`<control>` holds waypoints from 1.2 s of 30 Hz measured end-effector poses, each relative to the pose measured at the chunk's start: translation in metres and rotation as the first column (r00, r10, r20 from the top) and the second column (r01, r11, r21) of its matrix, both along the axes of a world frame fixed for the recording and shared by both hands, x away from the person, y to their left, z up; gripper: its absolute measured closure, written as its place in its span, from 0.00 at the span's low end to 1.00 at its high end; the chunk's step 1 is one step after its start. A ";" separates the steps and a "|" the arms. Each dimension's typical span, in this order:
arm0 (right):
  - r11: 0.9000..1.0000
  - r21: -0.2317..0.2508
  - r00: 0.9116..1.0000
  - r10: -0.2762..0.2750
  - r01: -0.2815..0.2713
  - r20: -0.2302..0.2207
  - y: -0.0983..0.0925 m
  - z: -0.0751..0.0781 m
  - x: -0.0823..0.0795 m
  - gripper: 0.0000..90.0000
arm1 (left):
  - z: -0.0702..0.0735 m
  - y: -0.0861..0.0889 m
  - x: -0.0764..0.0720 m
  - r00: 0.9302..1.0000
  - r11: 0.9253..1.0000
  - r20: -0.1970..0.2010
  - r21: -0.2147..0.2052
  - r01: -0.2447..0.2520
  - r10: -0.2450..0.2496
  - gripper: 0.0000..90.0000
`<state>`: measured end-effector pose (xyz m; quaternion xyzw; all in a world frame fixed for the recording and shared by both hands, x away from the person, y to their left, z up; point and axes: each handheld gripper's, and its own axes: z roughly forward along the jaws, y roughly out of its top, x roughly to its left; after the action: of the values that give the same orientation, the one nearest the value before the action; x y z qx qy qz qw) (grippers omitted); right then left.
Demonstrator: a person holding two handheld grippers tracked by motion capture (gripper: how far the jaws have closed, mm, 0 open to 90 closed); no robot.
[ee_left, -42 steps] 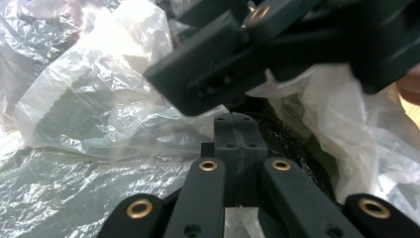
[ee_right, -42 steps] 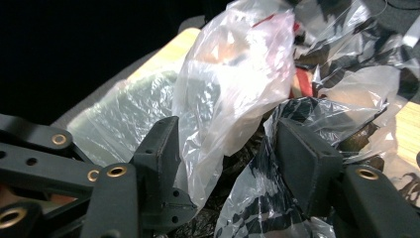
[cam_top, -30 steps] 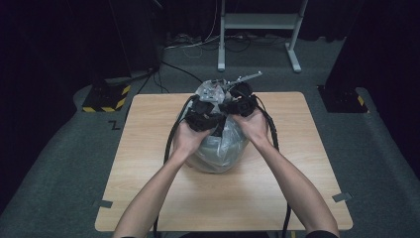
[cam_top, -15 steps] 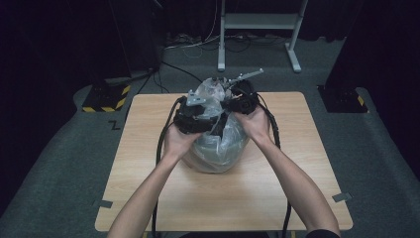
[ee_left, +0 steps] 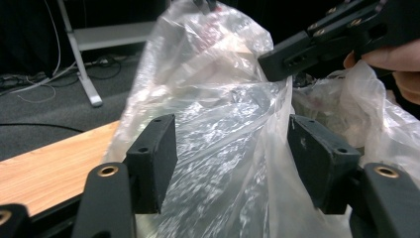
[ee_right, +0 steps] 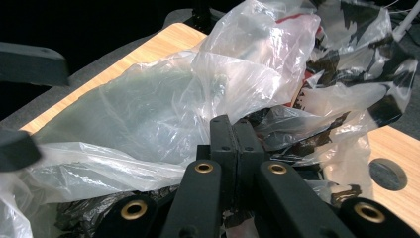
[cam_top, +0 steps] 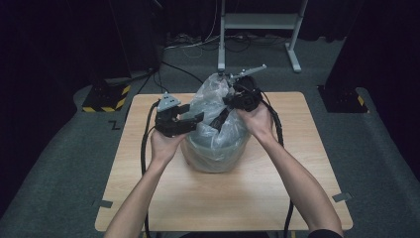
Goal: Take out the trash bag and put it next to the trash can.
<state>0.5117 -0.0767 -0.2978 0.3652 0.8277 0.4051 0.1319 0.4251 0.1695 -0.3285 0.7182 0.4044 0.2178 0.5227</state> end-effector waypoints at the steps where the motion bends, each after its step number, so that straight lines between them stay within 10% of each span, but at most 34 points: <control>1: 1.000 0.000 1.000 -0.001 0.001 0.003 0.000 0.001 0.000 1.00 | 0.000 0.003 -0.001 1.000 1.000 0.001 -0.009 -0.004 0.004 0.40; 15: 1.000 -0.004 0.999 -0.007 0.007 0.036 -0.003 0.012 -0.004 1.00 | -0.020 0.062 -0.006 0.988 0.983 -0.053 -0.099 -0.152 0.147 0.39; 36: 0.999 0.041 0.996 0.001 -0.005 0.088 -0.018 0.032 -0.013 1.00 | -0.099 0.093 0.011 0.923 0.942 -0.195 0.108 -0.317 0.333 0.39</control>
<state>0.4988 -0.0952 -0.2654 0.3483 0.8131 0.4381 0.1602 0.4361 0.2626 -0.4278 0.6793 0.5623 0.2391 0.4064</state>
